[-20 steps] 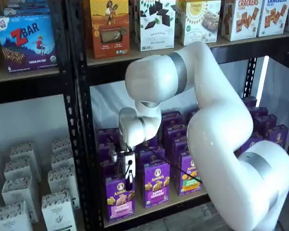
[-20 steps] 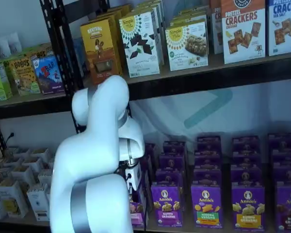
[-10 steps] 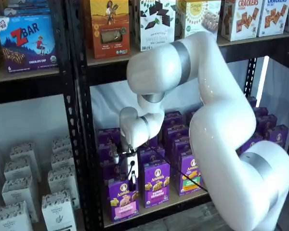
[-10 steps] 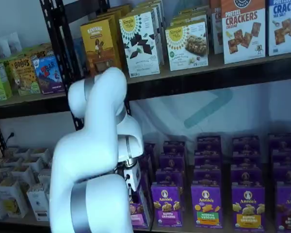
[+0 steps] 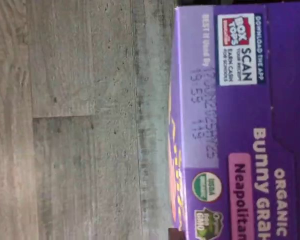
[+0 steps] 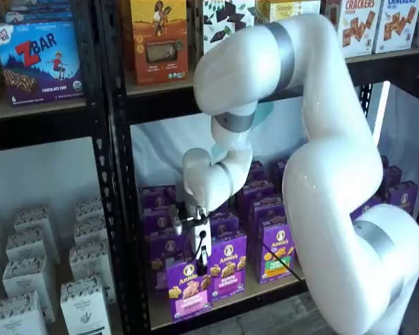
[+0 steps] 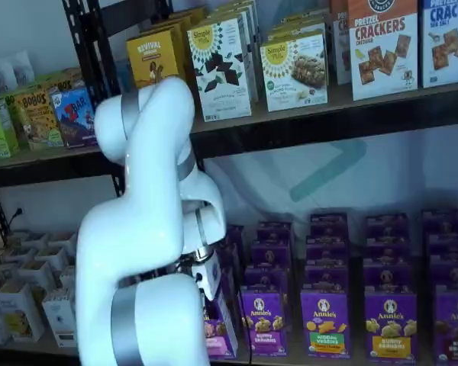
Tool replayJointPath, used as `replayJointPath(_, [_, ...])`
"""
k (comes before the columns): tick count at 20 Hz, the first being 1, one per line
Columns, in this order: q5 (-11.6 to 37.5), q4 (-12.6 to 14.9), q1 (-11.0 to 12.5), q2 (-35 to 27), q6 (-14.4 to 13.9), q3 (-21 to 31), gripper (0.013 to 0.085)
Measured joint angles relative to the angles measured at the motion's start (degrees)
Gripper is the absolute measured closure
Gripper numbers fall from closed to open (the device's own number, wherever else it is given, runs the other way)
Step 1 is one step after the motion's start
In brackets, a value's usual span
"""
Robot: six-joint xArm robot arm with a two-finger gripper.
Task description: Pick up the purple box with a pink patch in the middle, on the bottom shelf, the first box from the left
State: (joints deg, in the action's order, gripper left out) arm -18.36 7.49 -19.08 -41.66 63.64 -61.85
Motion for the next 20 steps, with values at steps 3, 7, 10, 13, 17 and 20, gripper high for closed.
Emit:
replayJointPath(3, [1.98, 2.09, 1.02, 4.42, -1.03, 4.93, 0.065])
replayJointPath(7, [3.16, 3.4, 2.46, 9.98, -0.81, 10.1, 0.065])
replayJointPath(10, [1.13, 1.6, 2.75, 13.67, 1.26, 12.4, 0.065])
replayJointPath(13, [-3.47, 1.53, 2.67, 16.03, 1.38, 12.76, 0.065])
replayJointPath(17, [-4.42, 2.32, 3.05, 18.99, 1.08, 14.61, 0.065])
replayJointPath(20, [-5.41, 2.51, 3.5, 20.79, 1.42, 15.48, 0.065])
